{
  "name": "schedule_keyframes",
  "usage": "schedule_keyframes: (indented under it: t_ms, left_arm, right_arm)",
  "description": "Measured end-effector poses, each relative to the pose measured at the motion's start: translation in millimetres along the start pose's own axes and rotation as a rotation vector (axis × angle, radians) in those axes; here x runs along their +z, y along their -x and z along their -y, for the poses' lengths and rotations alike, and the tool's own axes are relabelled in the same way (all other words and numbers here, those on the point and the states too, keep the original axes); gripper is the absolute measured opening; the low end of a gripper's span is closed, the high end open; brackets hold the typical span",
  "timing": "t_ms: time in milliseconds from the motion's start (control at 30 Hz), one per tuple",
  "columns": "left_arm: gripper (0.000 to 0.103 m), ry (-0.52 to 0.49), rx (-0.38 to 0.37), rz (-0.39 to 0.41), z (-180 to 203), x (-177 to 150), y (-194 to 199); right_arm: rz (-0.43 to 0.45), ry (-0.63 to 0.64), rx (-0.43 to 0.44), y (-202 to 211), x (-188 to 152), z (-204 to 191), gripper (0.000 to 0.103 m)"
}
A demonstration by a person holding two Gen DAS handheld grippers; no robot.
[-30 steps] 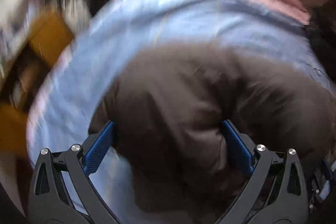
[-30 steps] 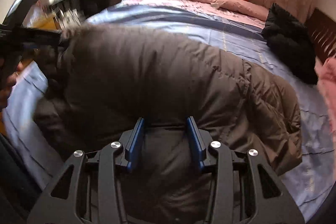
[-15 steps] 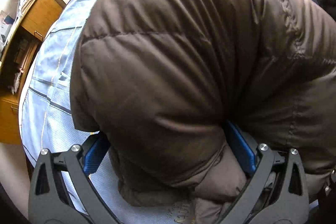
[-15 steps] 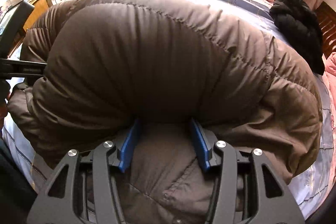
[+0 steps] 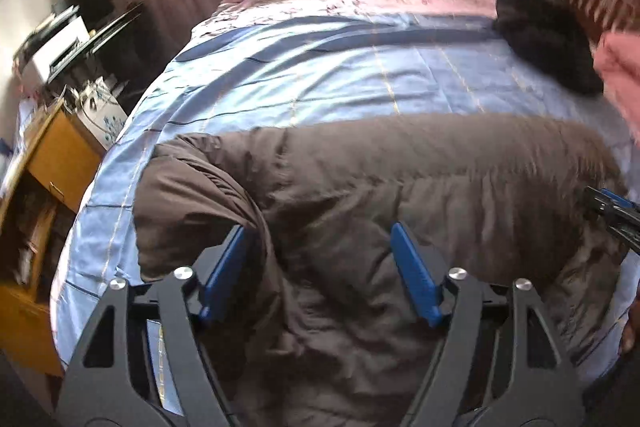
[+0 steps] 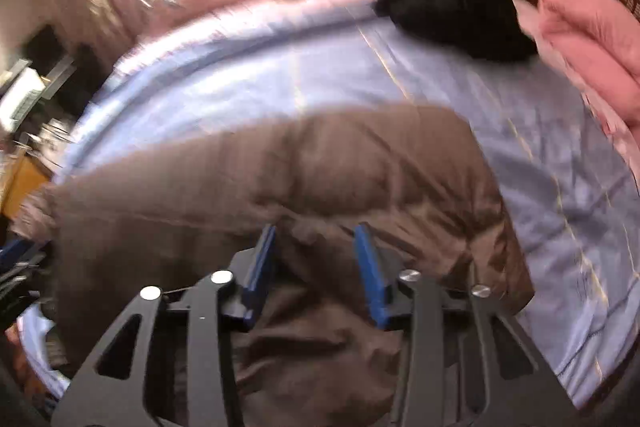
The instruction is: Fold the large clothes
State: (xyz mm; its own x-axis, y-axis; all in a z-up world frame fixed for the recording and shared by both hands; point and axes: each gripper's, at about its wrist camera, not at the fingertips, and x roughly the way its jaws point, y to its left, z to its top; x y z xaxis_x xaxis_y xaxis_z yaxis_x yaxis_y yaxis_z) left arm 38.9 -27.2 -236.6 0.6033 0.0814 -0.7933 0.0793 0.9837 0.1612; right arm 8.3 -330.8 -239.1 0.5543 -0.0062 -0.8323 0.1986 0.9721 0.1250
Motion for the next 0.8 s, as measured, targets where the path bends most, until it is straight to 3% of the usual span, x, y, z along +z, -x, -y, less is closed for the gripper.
schedule_keyframes:
  t_ms: [100,200,267,433,533,567,633,667,700,767,800]
  left_arm:
    - [0.076,0.011,0.004,-0.07,-10,-7,-23]
    - [0.092,0.118,-0.053,-0.147,-39,-16,-46]
    - [0.096,0.175,-0.08,-0.189,-58,-24,-56]
    - [0.096,0.287,-0.124,-0.255,-99,-49,-57]
    - [0.094,0.434,-0.106,-0.318,-139,-70,-62]
    - [0.087,0.502,-0.117,-0.315,-151,-75,-59]
    - [0.083,0.583,-0.097,-0.23,-171,-77,-34]
    - [0.083,0.593,-0.064,-0.146,-177,-74,-14]
    - [0.081,0.592,-0.033,-0.081,-179,-71,1]
    - [0.081,0.538,0.072,0.138,-173,-59,48]
    - [0.081,0.507,0.094,0.2,-167,-53,59]
  right_arm:
    - [-0.09,0.016,-0.035,-34,-11,-2,0.037]
    - [-0.113,0.096,-0.092,-48,-16,-16,0.036]
    - [-0.124,0.093,-0.094,-52,-18,-17,0.037]
    - [-0.155,0.047,-0.074,-54,-17,-12,0.037]
    - [-0.157,0.06,-0.092,-52,-21,-16,0.037]
    - [-0.148,0.06,-0.096,-49,-20,-18,0.038]
    - [-0.117,0.027,-0.096,-38,-20,-18,0.038]
    - [-0.075,-0.004,-0.079,-24,-19,-19,0.038]
    - [-0.033,-0.012,-0.051,-13,-17,-20,0.038]
    - [0.107,0.024,0.01,20,-13,-34,0.038]
    - [0.183,0.073,0.048,37,-13,-46,0.038]
